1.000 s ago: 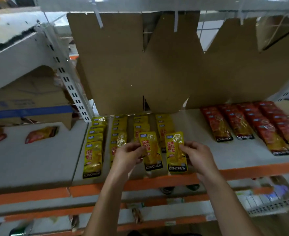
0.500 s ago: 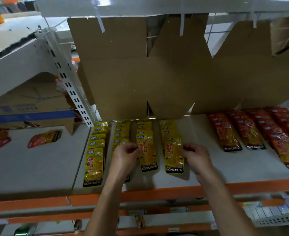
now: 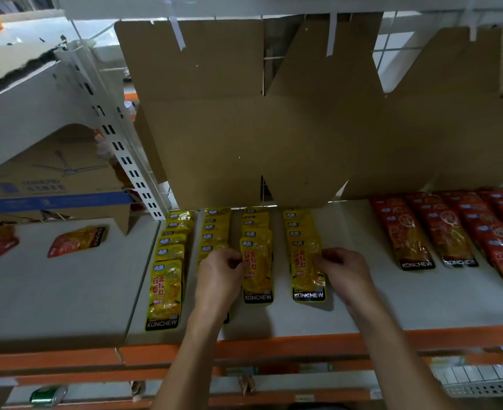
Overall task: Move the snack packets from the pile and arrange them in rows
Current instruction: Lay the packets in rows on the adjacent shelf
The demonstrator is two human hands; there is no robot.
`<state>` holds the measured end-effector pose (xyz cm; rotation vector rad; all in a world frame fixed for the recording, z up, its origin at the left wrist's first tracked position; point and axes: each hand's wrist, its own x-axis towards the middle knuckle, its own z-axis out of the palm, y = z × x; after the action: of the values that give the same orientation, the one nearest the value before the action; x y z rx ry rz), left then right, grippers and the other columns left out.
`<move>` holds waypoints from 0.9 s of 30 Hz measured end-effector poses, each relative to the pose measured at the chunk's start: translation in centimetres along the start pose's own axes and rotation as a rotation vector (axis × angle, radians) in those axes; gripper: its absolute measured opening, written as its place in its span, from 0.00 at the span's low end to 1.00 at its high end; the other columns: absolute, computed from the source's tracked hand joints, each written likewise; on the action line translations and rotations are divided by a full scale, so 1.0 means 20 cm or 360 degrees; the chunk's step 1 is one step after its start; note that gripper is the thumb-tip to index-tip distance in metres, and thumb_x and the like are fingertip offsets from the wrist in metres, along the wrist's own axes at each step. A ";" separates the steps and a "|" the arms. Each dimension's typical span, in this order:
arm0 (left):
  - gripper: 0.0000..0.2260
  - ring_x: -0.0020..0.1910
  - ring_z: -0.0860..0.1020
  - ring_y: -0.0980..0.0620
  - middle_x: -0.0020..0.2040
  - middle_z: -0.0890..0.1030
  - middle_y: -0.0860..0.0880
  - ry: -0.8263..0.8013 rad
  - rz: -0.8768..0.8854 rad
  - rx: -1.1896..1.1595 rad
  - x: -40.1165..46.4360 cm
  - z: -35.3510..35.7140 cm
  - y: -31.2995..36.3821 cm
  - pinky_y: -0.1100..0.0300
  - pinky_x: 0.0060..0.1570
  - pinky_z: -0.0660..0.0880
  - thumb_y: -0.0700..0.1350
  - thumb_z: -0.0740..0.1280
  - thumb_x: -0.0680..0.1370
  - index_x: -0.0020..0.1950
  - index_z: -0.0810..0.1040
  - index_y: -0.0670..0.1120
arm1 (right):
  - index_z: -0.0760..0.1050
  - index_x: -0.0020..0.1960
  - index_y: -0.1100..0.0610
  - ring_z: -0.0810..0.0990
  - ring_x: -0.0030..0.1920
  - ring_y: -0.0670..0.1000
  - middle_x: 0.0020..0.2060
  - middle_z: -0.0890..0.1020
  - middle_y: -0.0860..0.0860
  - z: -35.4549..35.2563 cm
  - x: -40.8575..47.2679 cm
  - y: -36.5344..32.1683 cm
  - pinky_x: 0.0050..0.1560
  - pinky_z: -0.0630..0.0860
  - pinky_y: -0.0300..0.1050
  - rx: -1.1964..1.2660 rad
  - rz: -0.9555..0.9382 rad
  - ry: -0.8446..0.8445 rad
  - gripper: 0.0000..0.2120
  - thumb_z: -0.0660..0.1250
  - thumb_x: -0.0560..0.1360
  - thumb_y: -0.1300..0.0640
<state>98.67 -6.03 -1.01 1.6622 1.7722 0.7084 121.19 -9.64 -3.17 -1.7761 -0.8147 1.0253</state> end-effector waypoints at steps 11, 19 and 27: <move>0.06 0.46 0.82 0.52 0.47 0.85 0.50 0.0064 0.0058 0.0222 0.00 0.01 0.03 0.58 0.46 0.78 0.44 0.73 0.75 0.51 0.84 0.47 | 0.79 0.46 0.50 0.81 0.42 0.44 0.40 0.83 0.45 0.00 -0.01 -0.01 0.38 0.73 0.37 -0.0236 -0.0099 0.0085 0.02 0.71 0.75 0.57; 0.05 0.47 0.82 0.49 0.46 0.85 0.49 0.0083 0.0038 0.0284 -0.01 0.02 0.06 0.57 0.43 0.77 0.42 0.72 0.75 0.50 0.85 0.47 | 0.80 0.47 0.50 0.80 0.40 0.42 0.40 0.83 0.44 0.01 -0.03 -0.01 0.34 0.70 0.36 -0.0307 -0.0147 0.0133 0.02 0.69 0.76 0.56; 0.05 0.49 0.83 0.46 0.48 0.85 0.46 0.0090 0.0063 0.0328 -0.01 0.02 0.09 0.54 0.45 0.79 0.37 0.70 0.76 0.48 0.84 0.45 | 0.78 0.48 0.50 0.78 0.38 0.38 0.39 0.80 0.41 0.01 -0.04 -0.01 0.29 0.66 0.28 -0.0359 -0.0184 0.0173 0.02 0.68 0.77 0.56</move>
<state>100.10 -6.16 0.07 1.8326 1.9112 0.6124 120.66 -10.19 -2.73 -1.9308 -0.9831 0.7789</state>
